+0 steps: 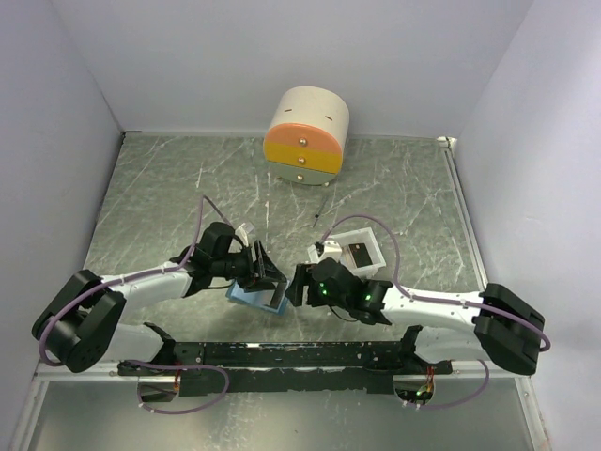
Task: Put the credit cards into the card holder
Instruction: Insert the credit card into the card holder.
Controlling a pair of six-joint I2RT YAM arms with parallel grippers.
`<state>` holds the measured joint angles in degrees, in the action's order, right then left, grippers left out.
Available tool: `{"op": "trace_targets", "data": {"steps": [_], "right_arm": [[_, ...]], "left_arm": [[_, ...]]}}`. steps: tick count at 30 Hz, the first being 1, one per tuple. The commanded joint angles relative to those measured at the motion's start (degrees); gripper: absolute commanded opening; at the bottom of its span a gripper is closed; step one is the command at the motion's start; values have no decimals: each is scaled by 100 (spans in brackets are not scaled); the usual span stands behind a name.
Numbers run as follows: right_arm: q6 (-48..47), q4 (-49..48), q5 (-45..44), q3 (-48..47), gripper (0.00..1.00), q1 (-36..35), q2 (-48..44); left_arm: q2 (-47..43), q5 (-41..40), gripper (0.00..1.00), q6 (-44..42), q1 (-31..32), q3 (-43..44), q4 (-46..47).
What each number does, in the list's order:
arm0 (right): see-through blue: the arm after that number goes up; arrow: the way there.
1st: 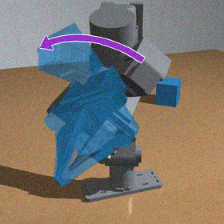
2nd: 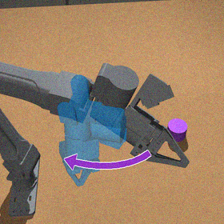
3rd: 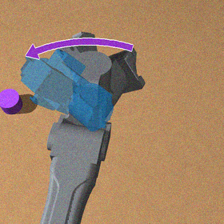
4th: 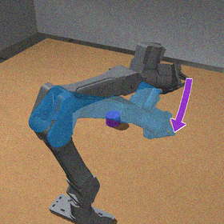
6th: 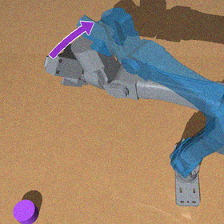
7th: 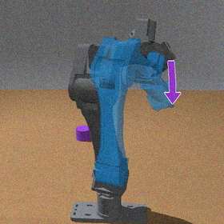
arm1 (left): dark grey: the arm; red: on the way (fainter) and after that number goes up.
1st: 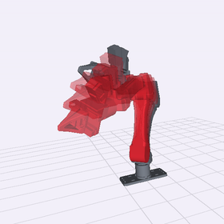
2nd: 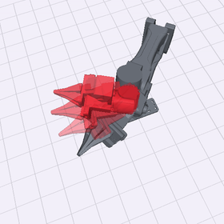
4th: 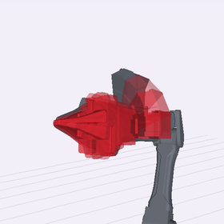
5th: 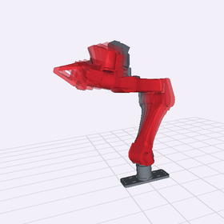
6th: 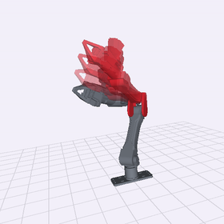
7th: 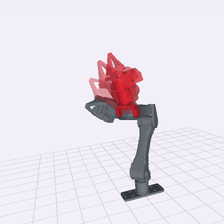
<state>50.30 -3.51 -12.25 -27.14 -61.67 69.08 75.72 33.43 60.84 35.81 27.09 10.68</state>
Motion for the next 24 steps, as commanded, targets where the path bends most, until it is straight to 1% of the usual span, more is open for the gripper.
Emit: {"op": "trace_targets", "data": {"steps": [1, 7, 10, 15, 20, 22, 24], "right_arm": [[-157, 617, -198, -195, 70, 7, -286], [-670, 1658, -658, -858, 72, 6, -431], [-864, 1979, -936, -1084, 73, 14, -513], [-886, 2160, -1232, -1212, 73, 14, -744], [-763, 2082, -1149, -1129, 73, 16, -1016], [-770, 2057, -1149, -1137, 72, 15, -1085], [-913, 2054, -1186, -1210, 72, 14, -1085]], "left_arm": [[-34, -165, 67, -100, 33, 205, -103], [-294, -449, 68, -439, 39, 612, -926], [-459, -404, 69, -404, 38, 642, -955], [-452, -332, 69, -327, 35, 545, -780], [-195, -236, 68, -230, 40, 442, -457], [-245, -299, 67, -274, 40, 492, -594], [-401, -509, 67, -391, 40, 616, -965]]}}
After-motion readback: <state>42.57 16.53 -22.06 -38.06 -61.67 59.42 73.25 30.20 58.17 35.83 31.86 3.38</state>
